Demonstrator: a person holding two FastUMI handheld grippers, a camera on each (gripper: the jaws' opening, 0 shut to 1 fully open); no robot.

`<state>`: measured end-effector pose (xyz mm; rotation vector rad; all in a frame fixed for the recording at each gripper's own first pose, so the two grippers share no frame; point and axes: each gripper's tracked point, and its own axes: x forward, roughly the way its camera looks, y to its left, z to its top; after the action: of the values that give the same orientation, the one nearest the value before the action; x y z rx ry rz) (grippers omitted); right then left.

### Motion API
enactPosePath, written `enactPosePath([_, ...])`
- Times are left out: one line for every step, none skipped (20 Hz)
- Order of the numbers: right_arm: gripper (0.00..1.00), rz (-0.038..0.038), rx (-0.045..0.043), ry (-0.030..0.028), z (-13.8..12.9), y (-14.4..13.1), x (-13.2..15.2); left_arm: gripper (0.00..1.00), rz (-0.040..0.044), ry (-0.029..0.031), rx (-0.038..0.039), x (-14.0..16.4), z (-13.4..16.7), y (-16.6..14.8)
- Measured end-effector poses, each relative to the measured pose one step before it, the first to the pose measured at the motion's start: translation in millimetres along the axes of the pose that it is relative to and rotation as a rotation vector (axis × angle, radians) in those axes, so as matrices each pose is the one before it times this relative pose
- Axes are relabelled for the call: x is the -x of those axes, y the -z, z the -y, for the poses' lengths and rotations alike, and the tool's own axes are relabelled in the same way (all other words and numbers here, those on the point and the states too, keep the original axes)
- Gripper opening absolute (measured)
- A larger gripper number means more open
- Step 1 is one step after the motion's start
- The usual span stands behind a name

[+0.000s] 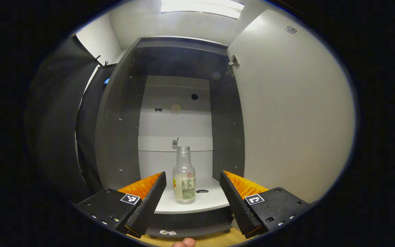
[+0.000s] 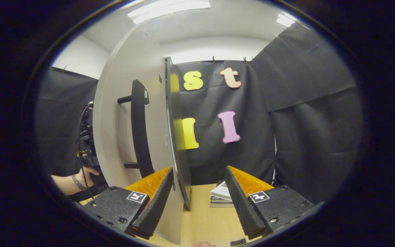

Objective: Open the cabinet door with the right hand, grasp the bottle in the cabinet with the left hand and place it on the coaster, then close the cabinet door with the right hand.

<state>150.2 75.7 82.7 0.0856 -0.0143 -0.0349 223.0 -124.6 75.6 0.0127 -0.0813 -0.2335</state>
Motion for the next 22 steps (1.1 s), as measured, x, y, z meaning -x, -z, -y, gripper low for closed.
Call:
enactPosePath([0.93, -0.00214, -0.00423, 0.00022, -0.83, 0.76, -0.05, 0.95, 0.00715, -0.01238, -0.01630, -10.57, -2.90, -1.54])
enactPosePath([0.93, -0.00258, -0.00469, -0.00214, -0.47, 0.16, 0.06, 0.95, 0.00069, -0.01072, -0.01474, -12.47, -4.05, 0.31])
enactPosePath([0.93, -0.00376, -0.00406, -0.00326, -1.22, 1.07, 0.13, 0.95, -0.00125, -0.00633, -0.01205, -14.58, -4.32, 1.26])
enactPosePath([0.93, -0.00270, -0.00125, -0.00159, -0.44, -0.40, 0.11, 0.94, -0.00421, -0.00329, -0.00826, -11.71, -2.20, 0.52])
enactPosePath([0.93, -0.00175, 0.00060, 0.00055, 0.33, 0.59, 0.60, 0.95, -0.00005, 0.00083, -0.00521, -12.31, -1.46, 0.70])
enactPosePath([0.93, -0.00154, 0.00249, 0.00112, 0.17, -0.12, 0.08, 0.95, 0.00085, -0.00431, -0.00238, -11.03, -2.32, -0.17])
enactPosePath([0.93, -0.00418, 0.00415, 0.00222, 0.98, 0.55, -0.07, 0.95, -0.00253, -0.00272, -0.00229, -9.86, -3.11, 1.06])
enactPosePath([0.93, -0.00156, 0.00685, 0.00270, 0.80, -0.18, 0.47, 0.95, -0.01193, -0.00152, -0.00156, -8.16, -2.23, 2.65])
enactPosePath([0.93, 0.00478, 0.00656, 0.00486, 1.77, -0.84, -0.22, 0.96, -0.01112, -0.00224, 0.00148, -8.33, -2.07, 3.11])
enactPosePath([0.93, 0.00440, 0.00492, 0.00467, 1.52, -1.01, -1.03, 0.96, -0.00803, -0.00044, 0.00747, -7.22, -0.87, 2.29])
enactPosePath([0.93, 0.00352, 0.00295, 0.00197, 0.46, -0.17, -1.44, 0.96, -0.00633, 0.00268, 0.00642, -7.81, -1.10, 3.48])
enactPosePath([0.93, 0.00106, -0.00035, -0.00028, 0.50, 0.10, -1.05, 0.96, -0.02192, -0.00255, -0.00011, -4.39, -2.29, 6.77])
enactPosePath([0.93, -0.00330, -0.00463, -0.00050, -0.56, 0.45, -0.87, 0.96, -0.01727, 0.00134, 0.00013, -5.16, -0.13, 3.59])
enactPosePath([0.93, -0.00203, -0.00373, -0.00171, -0.31, 0.38, 0.70, 0.96, -0.00415, 0.00178, 0.00382, -4.57, 0.99, 1.59])
enactPosePath([0.93, -0.00120, -0.00240, -0.00088, -0.65, 0.37, 0.88, 0.96, -0.00148, 0.00310, 0.00462, -1.29, 0.01, 1.16])
enactPosePath([0.93, -0.00314, -0.00171, 0.00203, -0.05, 0.85, -0.83, 0.96, -0.00136, -0.00027, -0.00041, -1.62, -0.07, 1.05])
enactPosePath([0.93, -0.00242, -0.00033, 0.00136, 0.71, 0.80, 0.13, 0.96, -0.00156, -0.00003, -0.00486, -0.70, -0.12, 0.89])
enactPosePath([0.93, -0.00165, 0.00118, 0.00079, 0.22, 0.40, 0.21, 0.96, -0.00298, 0.00288, -0.00029, -2.03, 1.13, 0.55])
enactPosePath([0.93, -0.00092, 0.00239, -0.00004, 0.31, 0.39, -0.31, 0.96, -0.00123, 0.01409, 0.00349, -0.64, 3.09, -0.06])
enactPosePath([0.93, -0.00064, 0.00223, 0.00111, 0.38, 0.03, -0.42, 0.95, 0.00688, -0.00254, 0.00112, -1.67, -0.78, -1.52])
enactPosePath([0.93, -0.00103, 0.00197, 0.00170, 0.90, 0.52, 0.22, 0.88, 0.00654, -0.00642, -0.00160, -1.47, -1.77, -2.00])
enactPosePath([0.93, -0.00251, 0.00267, 0.00075, 0.33, 0.29, -0.46, 0.76, 0.00720, -0.00712, -0.00271, 0.33, -2.08, -1.40])
